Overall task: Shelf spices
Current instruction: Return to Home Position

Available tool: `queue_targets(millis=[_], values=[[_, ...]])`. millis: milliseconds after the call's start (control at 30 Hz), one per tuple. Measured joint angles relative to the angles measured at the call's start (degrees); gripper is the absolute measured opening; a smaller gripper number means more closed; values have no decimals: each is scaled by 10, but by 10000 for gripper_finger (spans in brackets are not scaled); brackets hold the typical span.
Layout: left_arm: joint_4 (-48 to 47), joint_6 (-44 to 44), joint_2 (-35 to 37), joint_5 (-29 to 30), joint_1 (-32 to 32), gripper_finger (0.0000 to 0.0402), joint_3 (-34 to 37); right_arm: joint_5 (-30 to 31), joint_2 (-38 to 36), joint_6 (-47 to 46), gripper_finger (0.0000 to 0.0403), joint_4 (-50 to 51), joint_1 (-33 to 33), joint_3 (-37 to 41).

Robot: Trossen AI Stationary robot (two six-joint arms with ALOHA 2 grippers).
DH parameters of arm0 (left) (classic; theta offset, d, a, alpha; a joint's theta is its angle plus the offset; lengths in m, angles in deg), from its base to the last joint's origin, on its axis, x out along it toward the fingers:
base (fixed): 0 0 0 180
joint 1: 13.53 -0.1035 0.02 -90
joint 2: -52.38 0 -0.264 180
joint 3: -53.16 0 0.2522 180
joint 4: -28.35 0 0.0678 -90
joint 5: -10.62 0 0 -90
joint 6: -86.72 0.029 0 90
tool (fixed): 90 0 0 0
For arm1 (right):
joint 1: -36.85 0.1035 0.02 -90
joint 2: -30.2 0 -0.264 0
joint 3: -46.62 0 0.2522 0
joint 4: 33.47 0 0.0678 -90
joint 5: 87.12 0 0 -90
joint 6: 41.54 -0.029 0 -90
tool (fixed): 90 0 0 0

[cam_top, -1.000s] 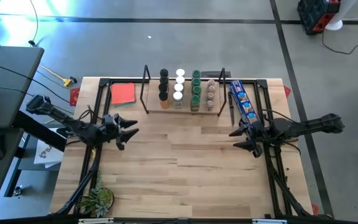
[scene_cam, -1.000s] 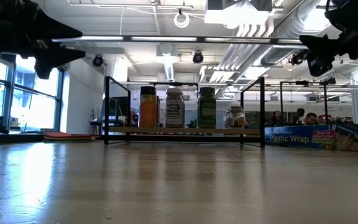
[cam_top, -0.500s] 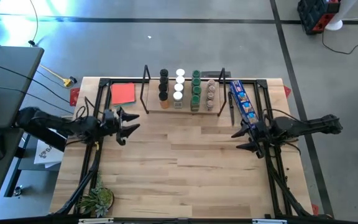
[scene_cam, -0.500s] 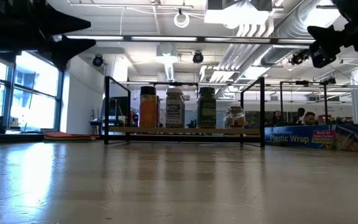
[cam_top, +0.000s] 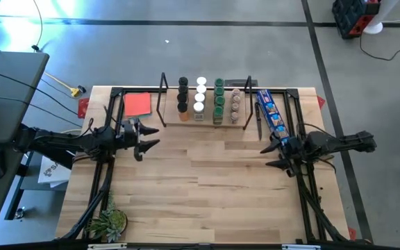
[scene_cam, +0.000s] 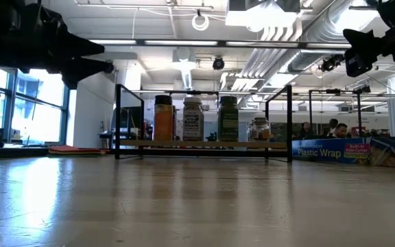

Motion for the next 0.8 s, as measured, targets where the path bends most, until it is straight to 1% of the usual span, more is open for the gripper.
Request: queue_targets(millis=[100,167,233,300,333,400,467,667,800], values=[[-2,1,0,-26,0,236,0,-3,-2,5,225,-5,-7,0],[-7,3,-1,-31,0,236,0,-8,-3,7,218,-9,-16,0],[-21,15,-2,-24,0,236,0,-14,-2,12,212,1,-26,0],[-47,34,-2,-5,0,236,0,-8,-1,12,205,34,-36,0],[-60,39,-2,4,0,236,0,6,-1,6,203,53,-40,0],[-87,50,-2,21,0,236,0,44,4,-13,202,63,-45,0],[-110,55,-2,34,0,236,0,69,6,-11,202,66,-49,0],[-153,56,-2,39,0,236,0,72,9,-10,202,66,-48,0],[-156,56,-2,39,0,236,0,72,9,-10,202,66,-48,0]])
